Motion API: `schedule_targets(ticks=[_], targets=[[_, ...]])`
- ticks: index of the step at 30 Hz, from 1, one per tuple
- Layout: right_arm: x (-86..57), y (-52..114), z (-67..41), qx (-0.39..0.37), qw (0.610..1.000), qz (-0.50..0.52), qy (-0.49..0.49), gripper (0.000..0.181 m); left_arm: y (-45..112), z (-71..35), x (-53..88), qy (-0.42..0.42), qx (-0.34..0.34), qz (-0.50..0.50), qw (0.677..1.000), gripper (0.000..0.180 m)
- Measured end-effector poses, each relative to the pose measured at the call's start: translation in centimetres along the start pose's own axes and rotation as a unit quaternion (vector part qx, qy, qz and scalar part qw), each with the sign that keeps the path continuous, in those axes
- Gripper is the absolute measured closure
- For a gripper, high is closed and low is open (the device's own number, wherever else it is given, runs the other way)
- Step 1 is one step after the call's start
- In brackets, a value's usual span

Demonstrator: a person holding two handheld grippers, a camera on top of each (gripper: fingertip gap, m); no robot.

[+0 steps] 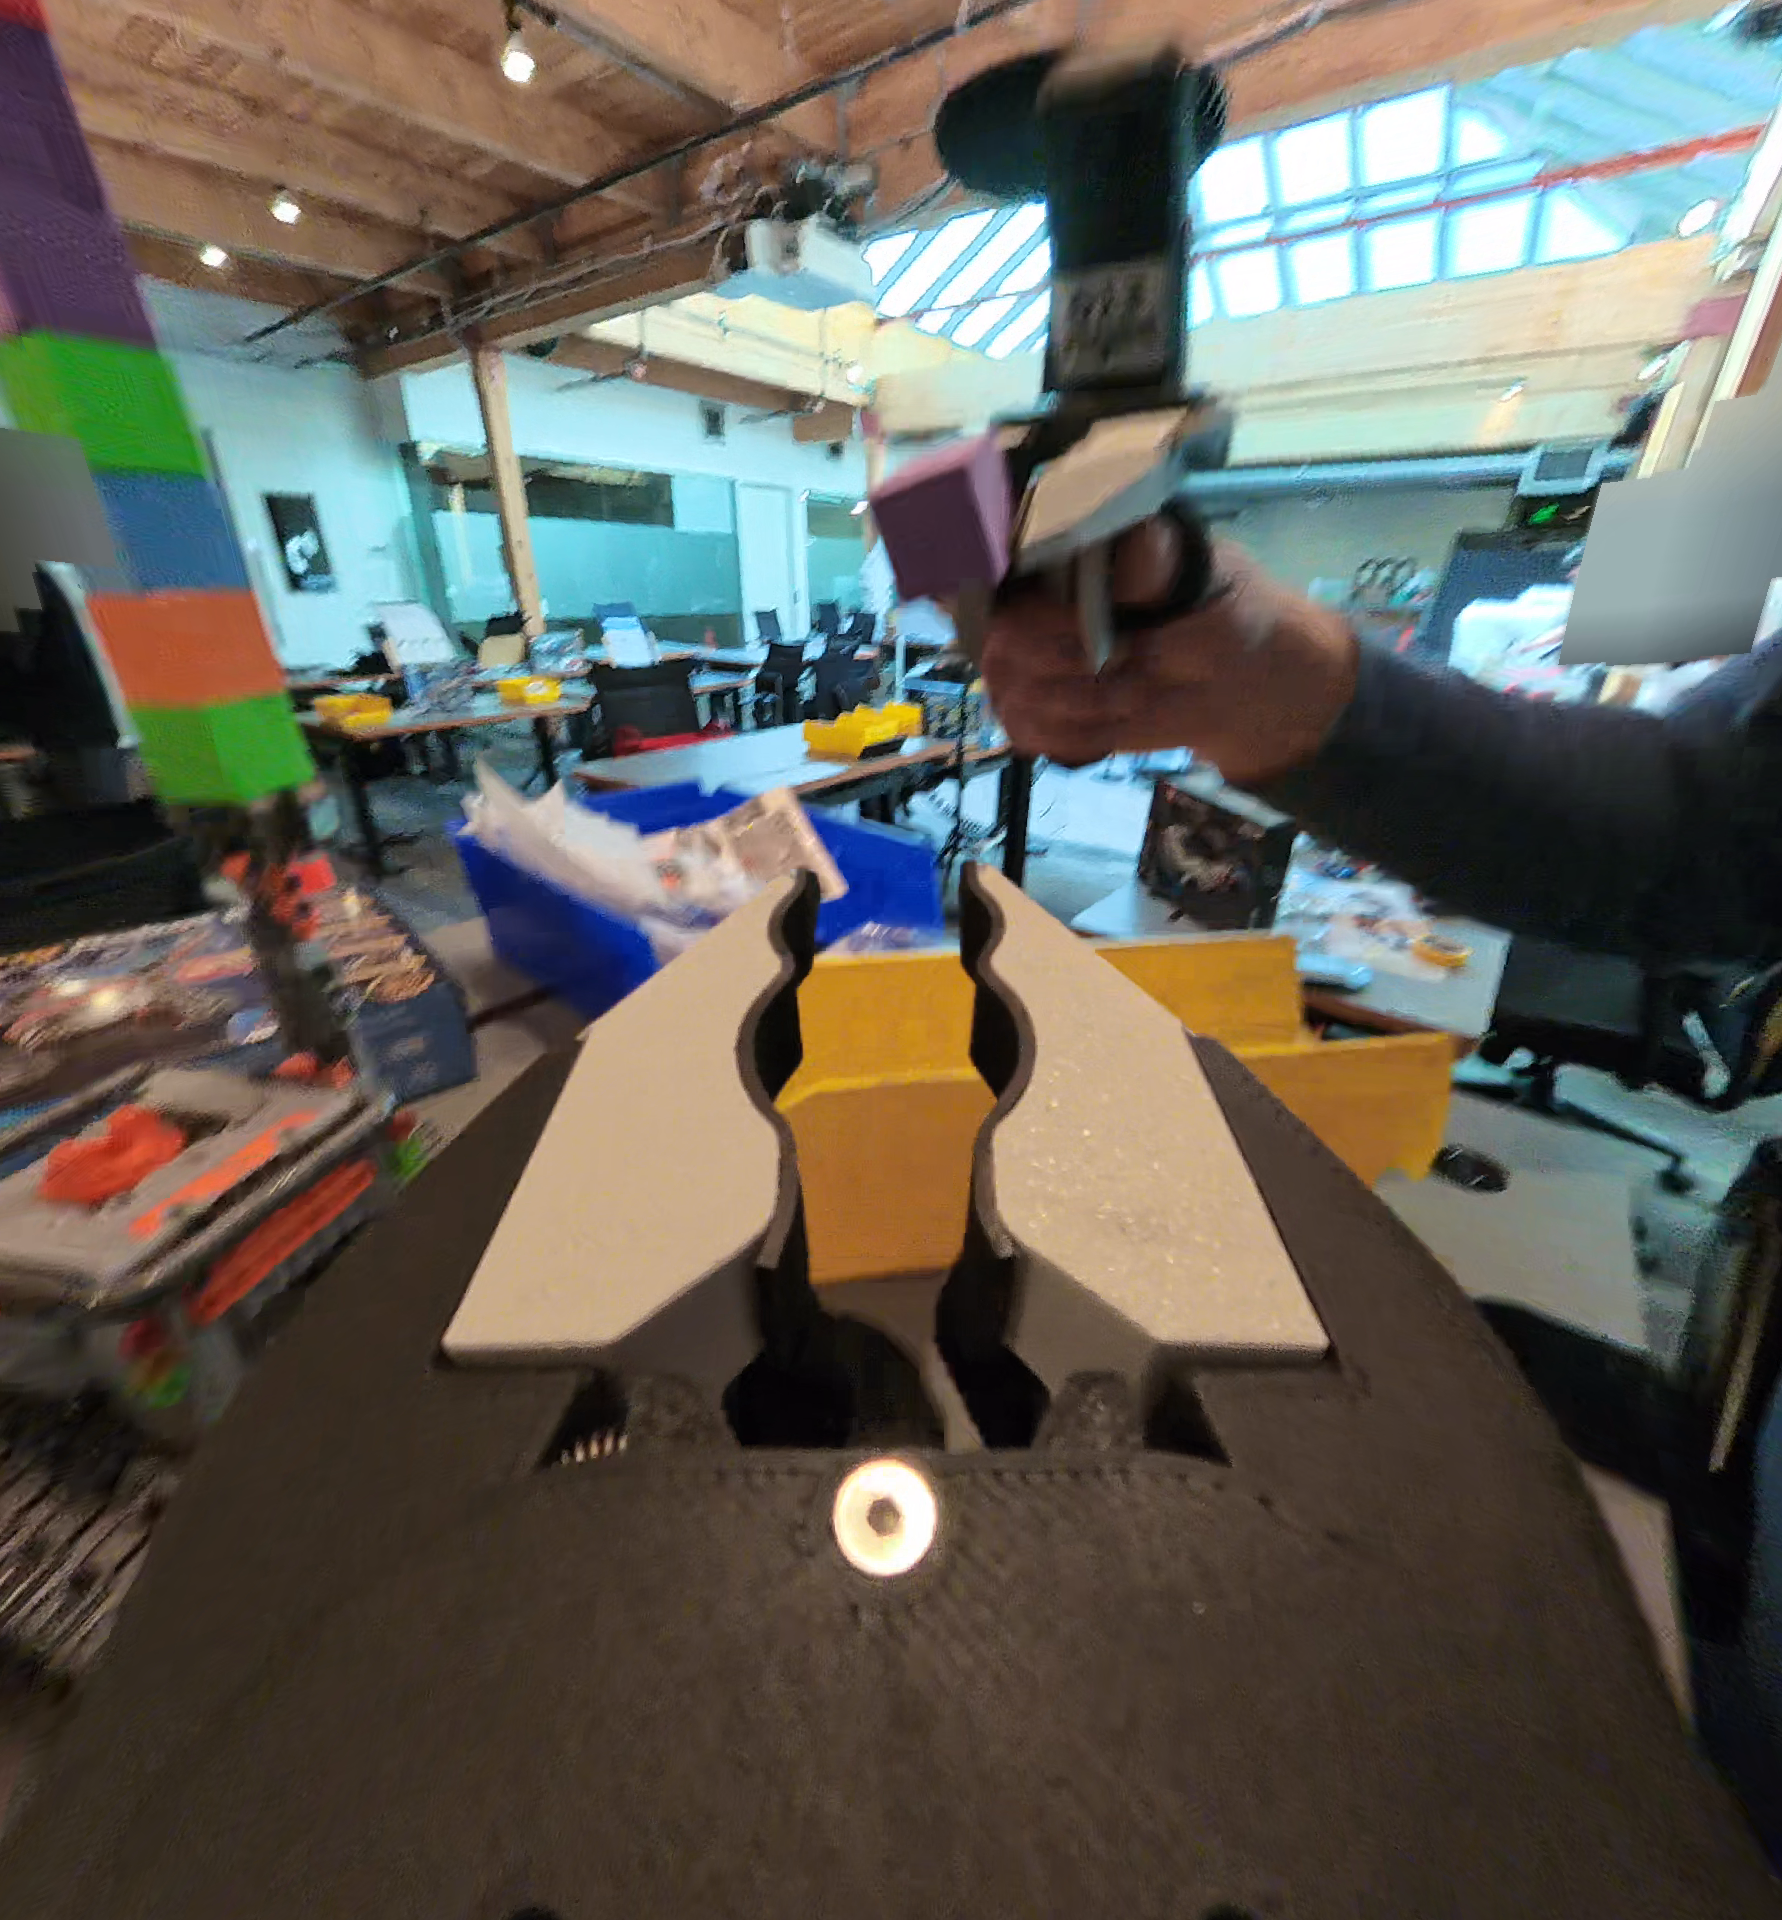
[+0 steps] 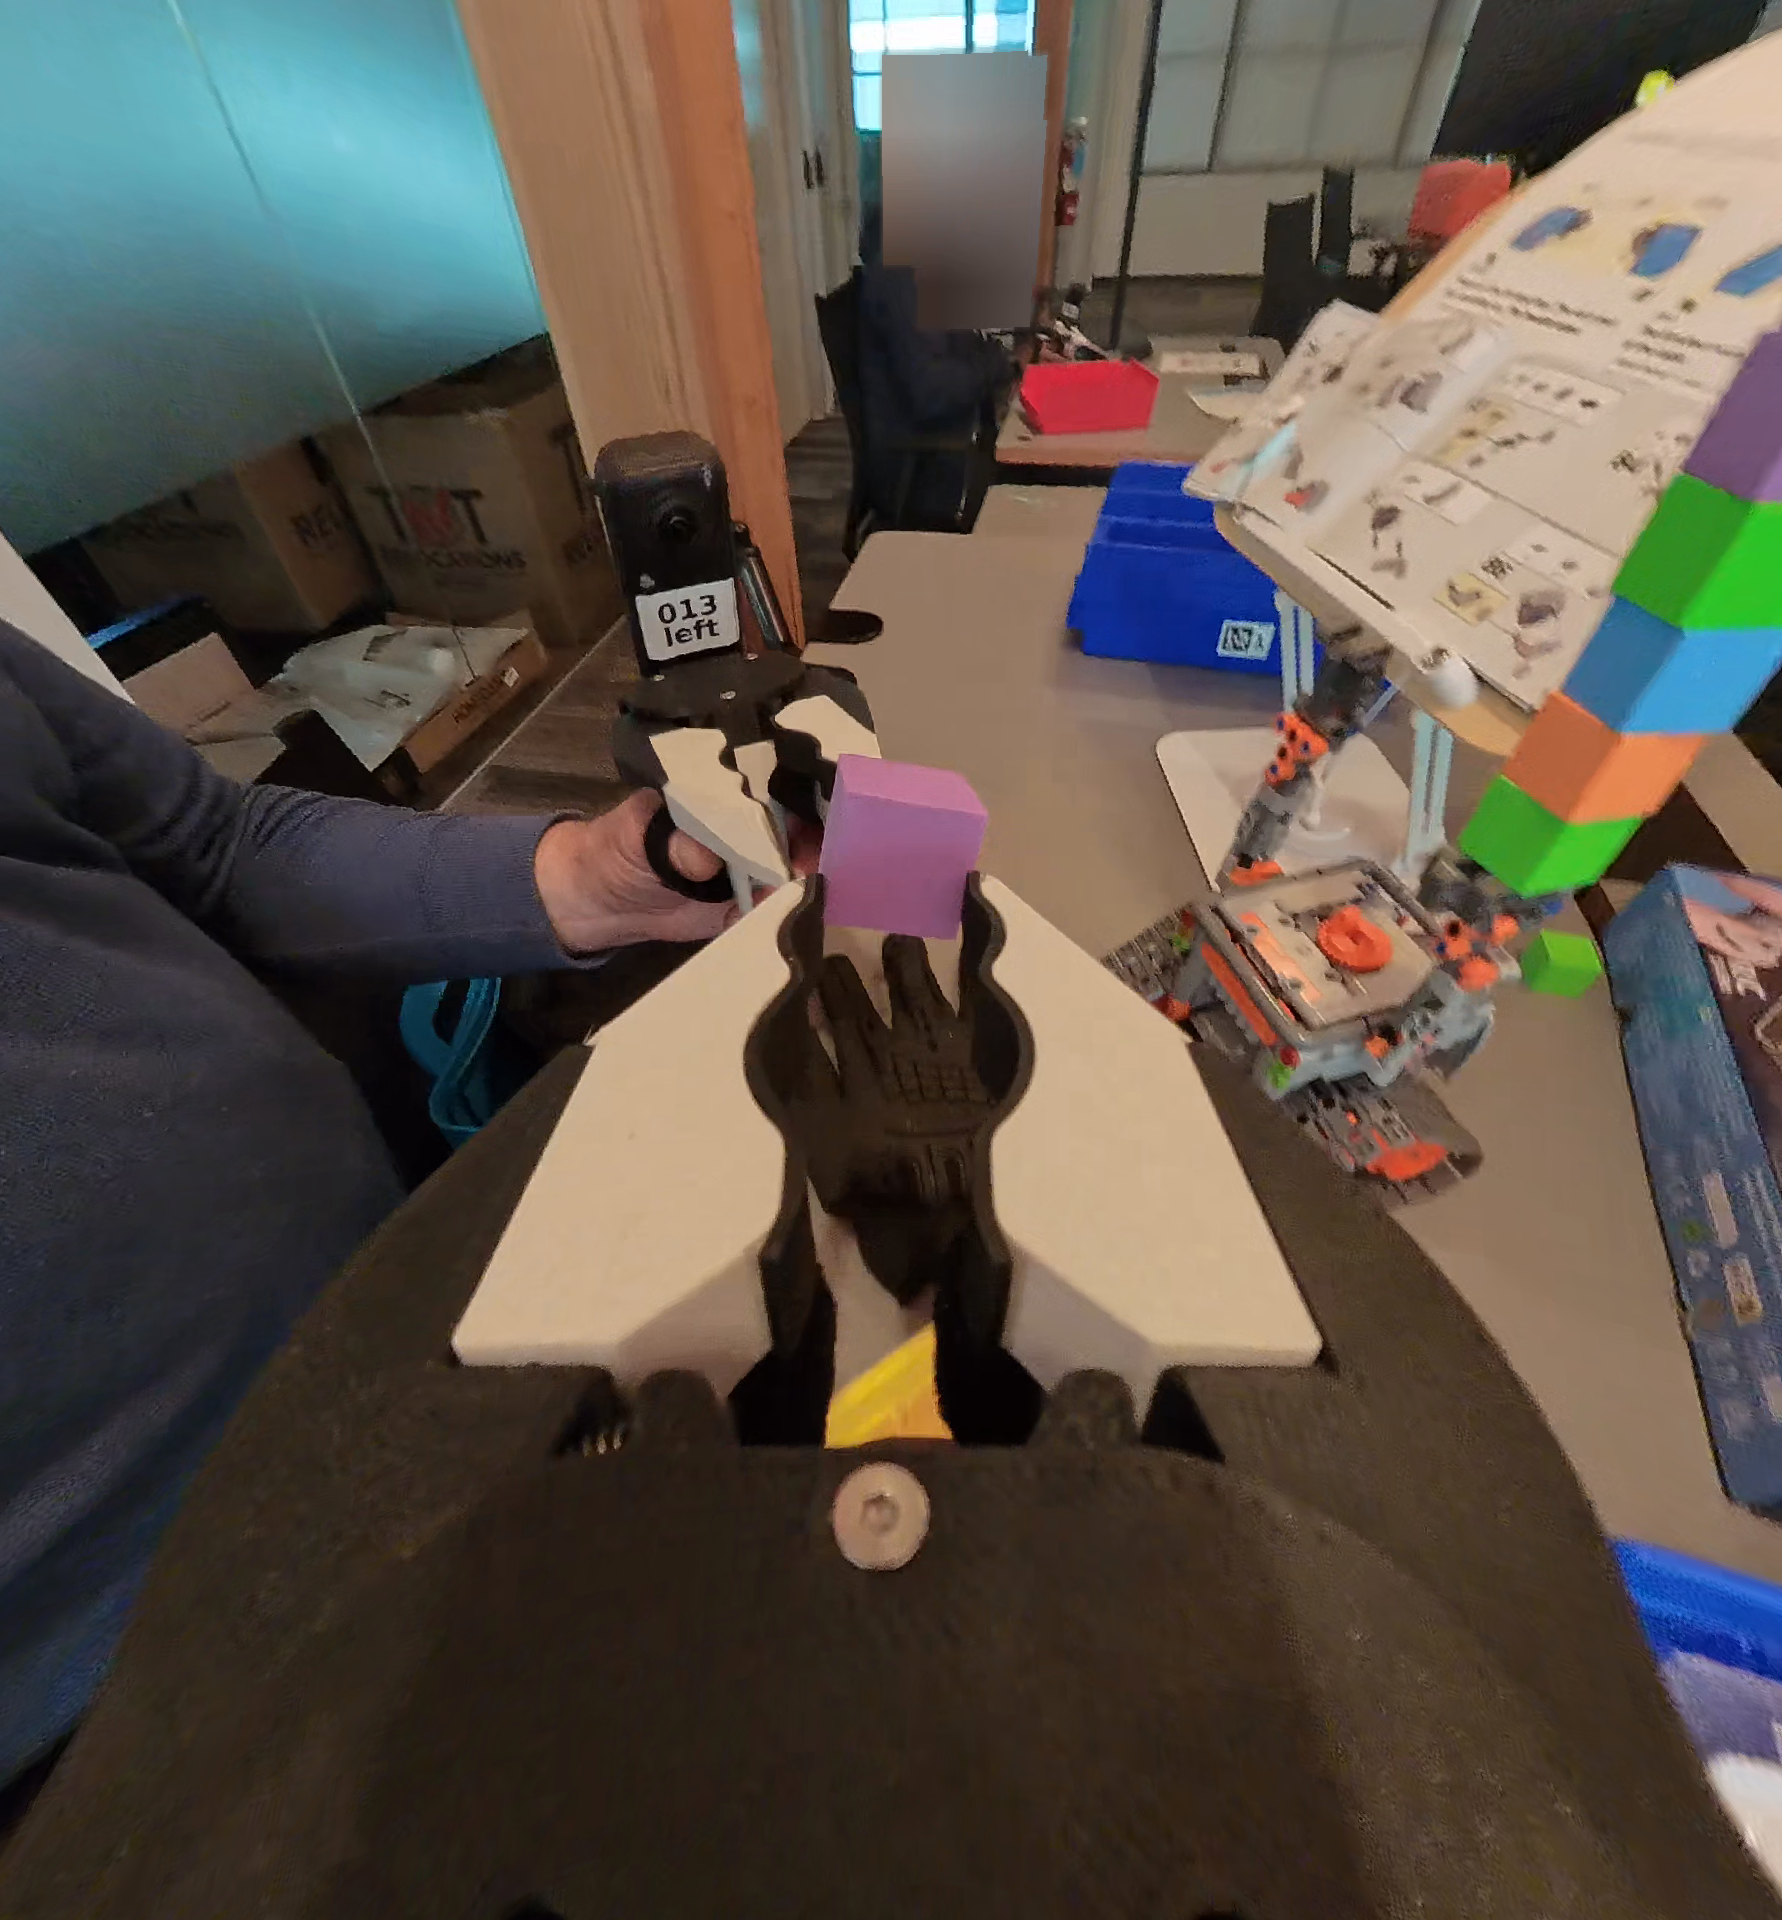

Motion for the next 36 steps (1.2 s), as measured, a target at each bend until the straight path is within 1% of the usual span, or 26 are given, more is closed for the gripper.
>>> schedule_targets(ticks=[3,5,10,11,16,21,26,30,33,36], targets=[[1.0,1.3,-0.5,-0.025,0.999,-0.016,-0.017,0.156,0.3,-2.7,-0.9,-0.03,-0.071,0.025,0.997,0.152],[1.7,2.2,-0.8,-0.037,0.999,-0.026,-0.029,0.156,0.1,-3.8,-0.9,-0.048,-0.11,0.023,0.993,0.151],[2.7,4.1,-1.1,-0.052,0.997,-0.05,-0.038,0.155,-0.6,-4.4,-0.8,-0.081,-0.145,0.018,0.986,0.138],[2.8,4.5,-1.0,-0.049,0.997,-0.052,-0.039,0.155,-0.7,-4.4,-1.0,-0.082,-0.149,0.02,0.985,0.138],[3.1,5.9,-0.6,-0.054,0.995,-0.073,-0.041,0.155,-0.6,-4.2,-1.5,-0.09,-0.142,0.047,0.985,0.144],[3.4,7.0,-0.1,-0.049,0.994,-0.082,-0.05,0.155,-0.5,-3.9,-1.5,-0.099,-0.146,0.068,0.982,0.156],[3.1,7.3,-0.3,-0.056,0.993,-0.094,-0.036,0.151,-1.0,-4.0,-1.1,-0.102,-0.149,0.072,0.981,0.157],[2.8,7.5,-0.7,-0.066,0.992,-0.108,-0.017,0.149,-1.3,-4.4,-0.9,-0.077,-0.118,0.07,0.987,0.157],[2.8,7.9,-0.7,-0.06,0.991,-0.116,-0.01,0.154,-1.0,-4.6,-1.1,-0.061,-0.094,0.076,0.991,0.157],[2.6,8.0,-0.7,-0.052,0.992,-0.116,-0.008,0.156,-1.1,-4.6,-1.0,-0.059,-0.092,0.074,0.991,0.157]])
Point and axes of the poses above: each gripper's, where its closed fingertips meet, y out along the fingers, z out of its underside, x = y × z across the jaws, the point moved 10 cm from there along -y, back along the fingers, and after that the axes turned 5 degrees about -x, right-handed, at the moved point
